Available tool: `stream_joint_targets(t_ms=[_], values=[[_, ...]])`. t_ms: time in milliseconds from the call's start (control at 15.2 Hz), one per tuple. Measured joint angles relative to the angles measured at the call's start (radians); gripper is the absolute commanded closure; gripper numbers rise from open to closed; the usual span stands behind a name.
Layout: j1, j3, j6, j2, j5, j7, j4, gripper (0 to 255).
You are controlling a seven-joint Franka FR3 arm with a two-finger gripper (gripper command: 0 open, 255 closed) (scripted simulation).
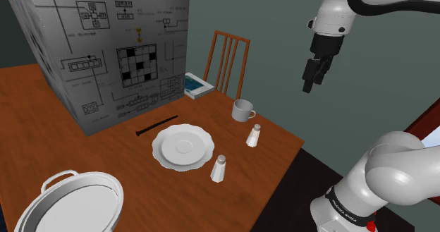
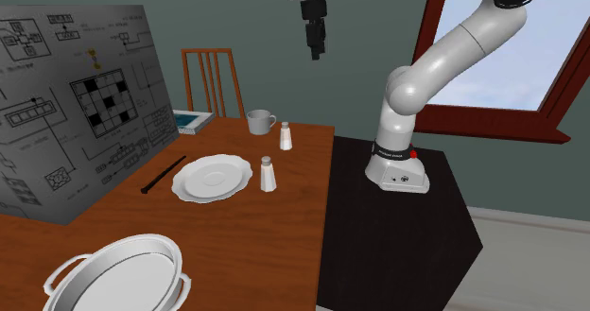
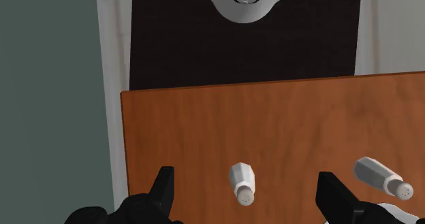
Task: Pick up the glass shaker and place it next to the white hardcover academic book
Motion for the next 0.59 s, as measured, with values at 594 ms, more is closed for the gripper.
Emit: stream_joint_targets(t_ms=[594], values=[[0.051,0.088,0.194,0.062,0.106,0.100,-0.119,0]])
